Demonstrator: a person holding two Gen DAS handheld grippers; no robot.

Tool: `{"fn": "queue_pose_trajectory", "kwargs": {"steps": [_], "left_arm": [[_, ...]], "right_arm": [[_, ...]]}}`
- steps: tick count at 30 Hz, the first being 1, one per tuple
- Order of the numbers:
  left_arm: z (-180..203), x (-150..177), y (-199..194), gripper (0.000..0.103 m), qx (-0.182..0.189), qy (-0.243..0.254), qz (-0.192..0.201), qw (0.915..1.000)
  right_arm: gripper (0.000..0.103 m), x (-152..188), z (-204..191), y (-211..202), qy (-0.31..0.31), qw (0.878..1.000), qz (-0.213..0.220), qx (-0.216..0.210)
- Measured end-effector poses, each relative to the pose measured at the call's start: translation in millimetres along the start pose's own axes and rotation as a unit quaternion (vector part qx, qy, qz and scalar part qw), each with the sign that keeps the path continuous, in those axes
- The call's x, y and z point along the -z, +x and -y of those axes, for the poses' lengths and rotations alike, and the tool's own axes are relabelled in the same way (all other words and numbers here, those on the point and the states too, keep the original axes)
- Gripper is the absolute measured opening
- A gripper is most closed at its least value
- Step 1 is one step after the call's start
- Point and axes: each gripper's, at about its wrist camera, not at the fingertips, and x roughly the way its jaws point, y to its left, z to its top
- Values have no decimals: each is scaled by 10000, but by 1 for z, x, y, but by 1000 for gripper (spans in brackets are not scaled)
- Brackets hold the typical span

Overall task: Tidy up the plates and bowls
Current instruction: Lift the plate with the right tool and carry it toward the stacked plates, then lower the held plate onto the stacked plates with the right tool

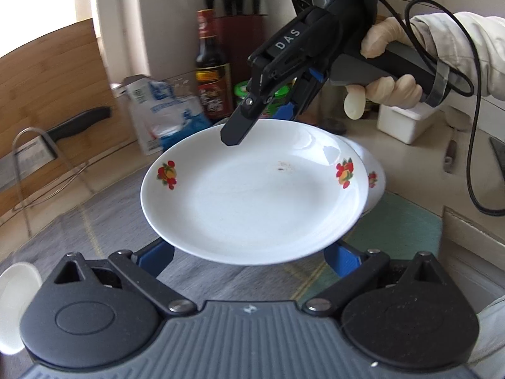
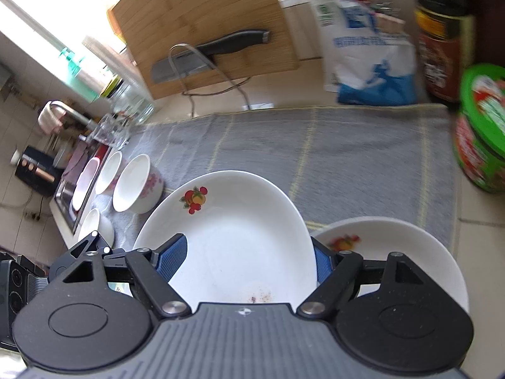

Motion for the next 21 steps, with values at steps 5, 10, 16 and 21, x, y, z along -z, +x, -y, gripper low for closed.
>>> {"fn": "queue_pose_trajectory", "kwargs": {"steps": [5, 10, 16, 21], "left_arm": [[8, -6, 10, 100, 318, 170, -15, 9993], [18, -11, 20, 100, 608, 323, -45, 9976], [28, -14, 32, 100, 847, 441, -97, 9954], [32, -17, 41, 100, 946, 500, -166, 9941]], "right_arm": [[84, 17, 15, -17, 261, 9994, 159, 167], [84, 34, 31, -29, 537, 9977, 258, 329], [84, 51, 45, -36, 733, 9955, 283, 523], [84, 60, 57, -39, 874, 9942, 296, 560]]}}
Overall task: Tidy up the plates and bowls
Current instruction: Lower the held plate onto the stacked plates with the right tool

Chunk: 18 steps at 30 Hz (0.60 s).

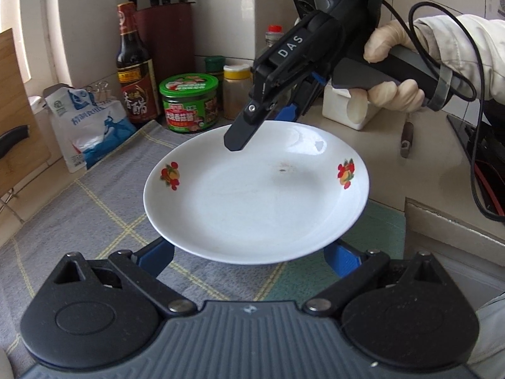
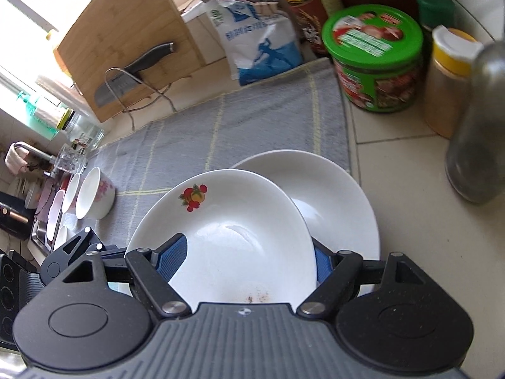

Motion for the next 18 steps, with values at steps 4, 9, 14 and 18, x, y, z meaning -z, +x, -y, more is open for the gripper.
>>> {"fn": "queue_pose_trajectory", "kwargs": {"steps": [4, 9, 14, 18], "left_arm": [[1, -2, 4, 100, 36, 12, -35, 10000], [1, -2, 7, 100, 47, 21, -54, 10000], [-1, -6, 11, 100, 48, -7, -78, 10000], [-4, -7, 14, 100, 43, -69, -112, 9999]], "right_arm": [[84, 3, 7, 0, 67, 10000, 8, 31], [84, 6, 13, 1, 140, 9999, 3, 47], [84, 7, 18, 3, 184, 9998, -4, 88], [84, 8, 23, 3, 240, 9997, -6, 86]]}}
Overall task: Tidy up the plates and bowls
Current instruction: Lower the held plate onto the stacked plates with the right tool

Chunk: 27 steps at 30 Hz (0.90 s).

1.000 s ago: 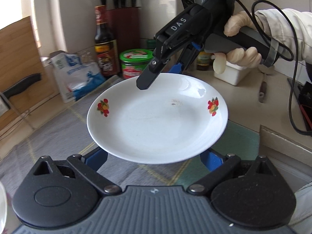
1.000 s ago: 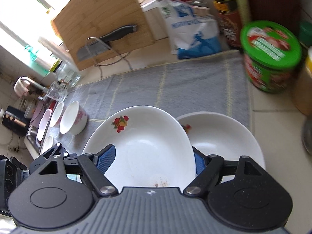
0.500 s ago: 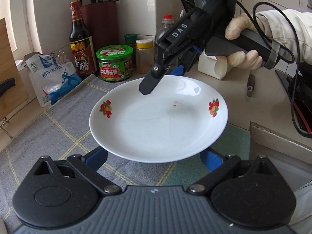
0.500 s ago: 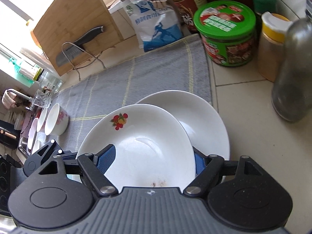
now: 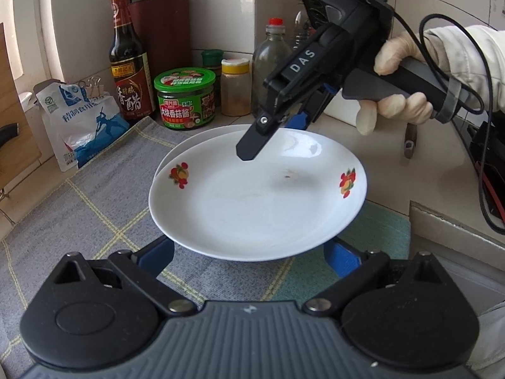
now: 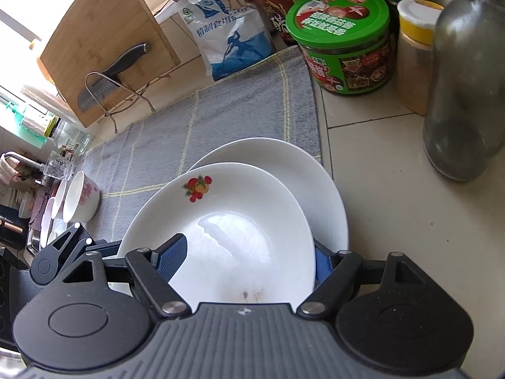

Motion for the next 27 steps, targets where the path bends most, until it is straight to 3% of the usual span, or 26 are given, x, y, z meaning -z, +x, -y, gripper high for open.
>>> {"fn": "queue_pose_trajectory", "kwargs": {"steps": [27], "left_arm": [[-6, -2, 10, 100, -6, 222, 91, 9997]], "right_arm": [[84, 19, -6, -20, -6, 9995, 178, 260]]}}
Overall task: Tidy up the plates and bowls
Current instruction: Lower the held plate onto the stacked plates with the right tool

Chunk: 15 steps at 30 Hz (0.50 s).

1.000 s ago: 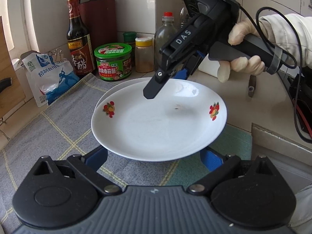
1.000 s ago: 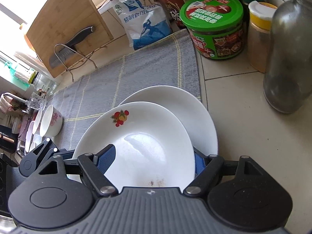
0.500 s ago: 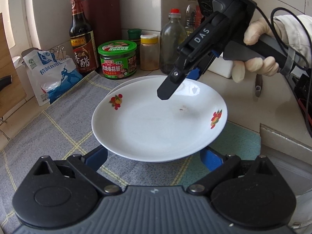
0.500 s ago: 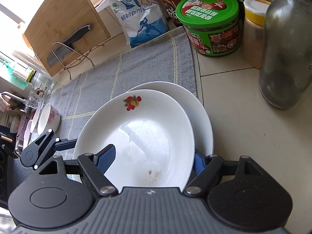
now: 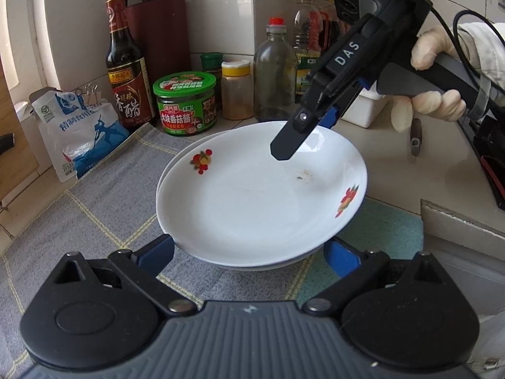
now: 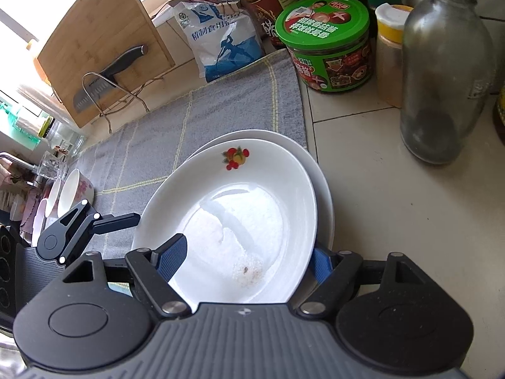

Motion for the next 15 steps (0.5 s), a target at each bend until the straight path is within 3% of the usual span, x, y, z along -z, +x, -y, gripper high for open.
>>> {"fn": "queue_pose_trajectory", "kwargs": {"steps": [15], "left_arm": [[-5, 1, 3, 100, 1, -52, -24, 10000]], "right_arm": [[84, 20, -4, -15, 289, 9991, 299, -35]]}}
